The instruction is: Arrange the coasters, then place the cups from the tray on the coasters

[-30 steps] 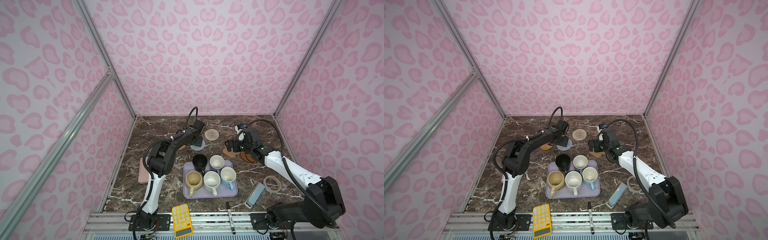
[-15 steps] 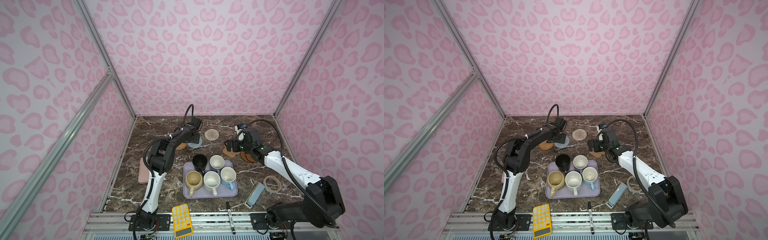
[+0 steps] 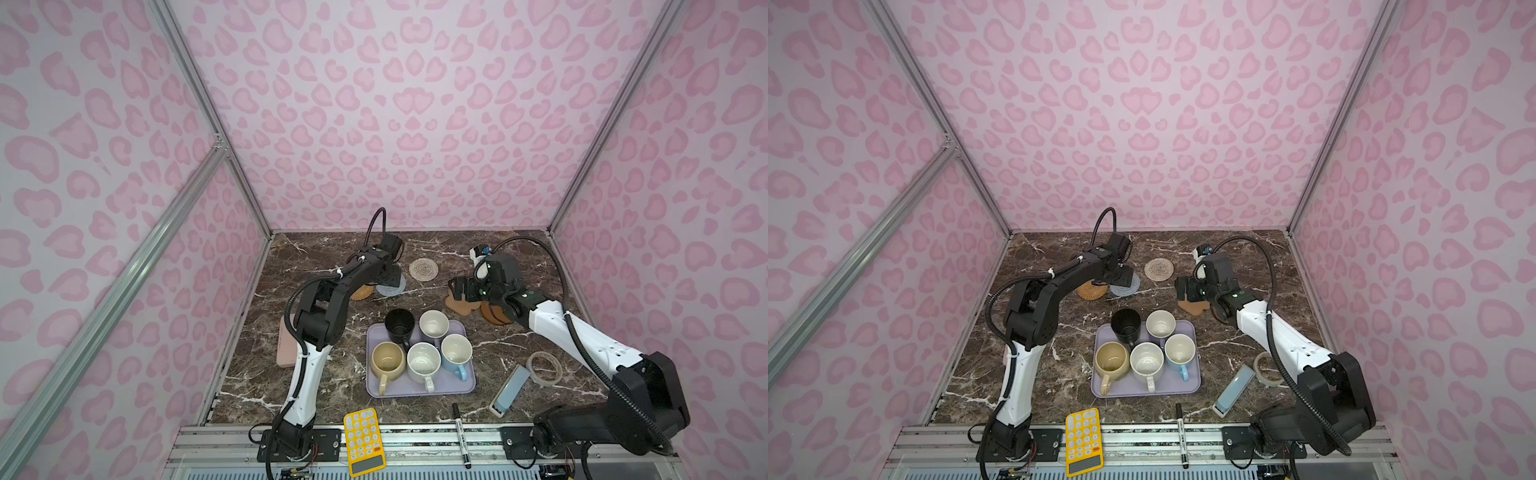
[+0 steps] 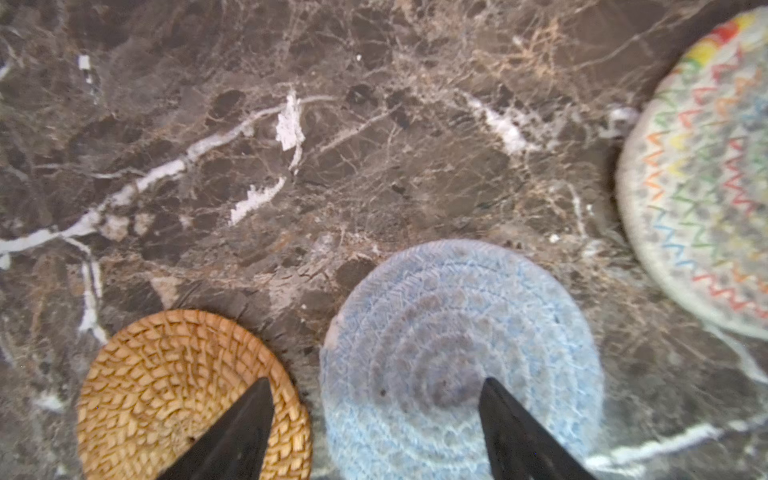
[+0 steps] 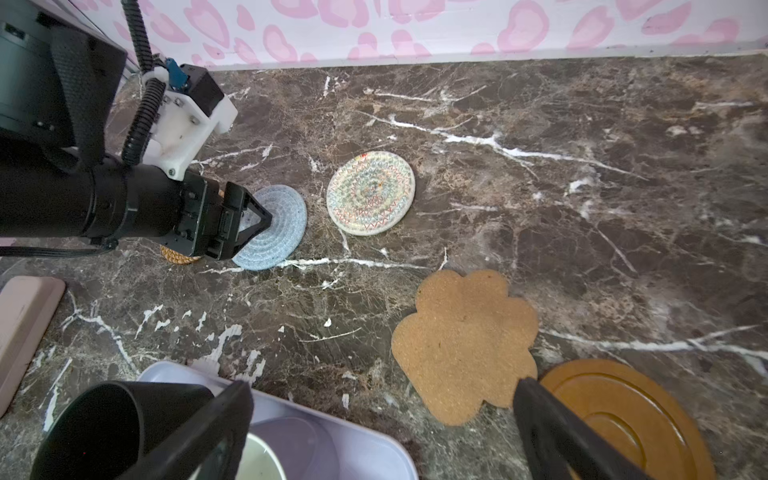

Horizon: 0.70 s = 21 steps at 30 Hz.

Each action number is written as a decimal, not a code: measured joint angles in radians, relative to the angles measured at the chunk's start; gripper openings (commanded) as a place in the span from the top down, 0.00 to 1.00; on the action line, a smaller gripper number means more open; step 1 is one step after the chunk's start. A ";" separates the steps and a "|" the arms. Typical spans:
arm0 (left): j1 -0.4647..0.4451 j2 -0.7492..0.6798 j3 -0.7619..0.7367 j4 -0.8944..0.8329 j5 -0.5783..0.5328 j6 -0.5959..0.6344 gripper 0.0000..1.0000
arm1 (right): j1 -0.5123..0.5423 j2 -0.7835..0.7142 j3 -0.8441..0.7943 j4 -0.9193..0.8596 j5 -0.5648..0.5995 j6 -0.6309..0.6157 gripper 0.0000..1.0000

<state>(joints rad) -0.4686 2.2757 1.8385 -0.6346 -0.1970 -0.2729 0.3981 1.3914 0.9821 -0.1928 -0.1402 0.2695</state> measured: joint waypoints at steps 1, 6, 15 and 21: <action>0.000 -0.010 0.005 -0.003 0.004 -0.002 0.18 | 0.000 0.000 0.003 -0.001 -0.003 0.000 0.00; 0.000 -0.074 0.027 0.000 0.052 -0.011 0.17 | 0.000 0.001 0.014 -0.006 -0.010 0.000 0.02; -0.014 -0.082 0.067 0.031 0.223 -0.035 0.22 | 0.002 0.053 0.066 -0.017 -0.026 0.000 0.07; -0.039 0.056 0.217 0.025 0.276 -0.044 0.24 | 0.004 0.095 0.102 -0.027 -0.035 0.000 0.08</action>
<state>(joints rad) -0.5079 2.3322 2.0560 -0.6098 0.0788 -0.3172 0.4023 1.4860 1.0840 -0.2199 -0.1757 0.2691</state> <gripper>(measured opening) 0.768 0.925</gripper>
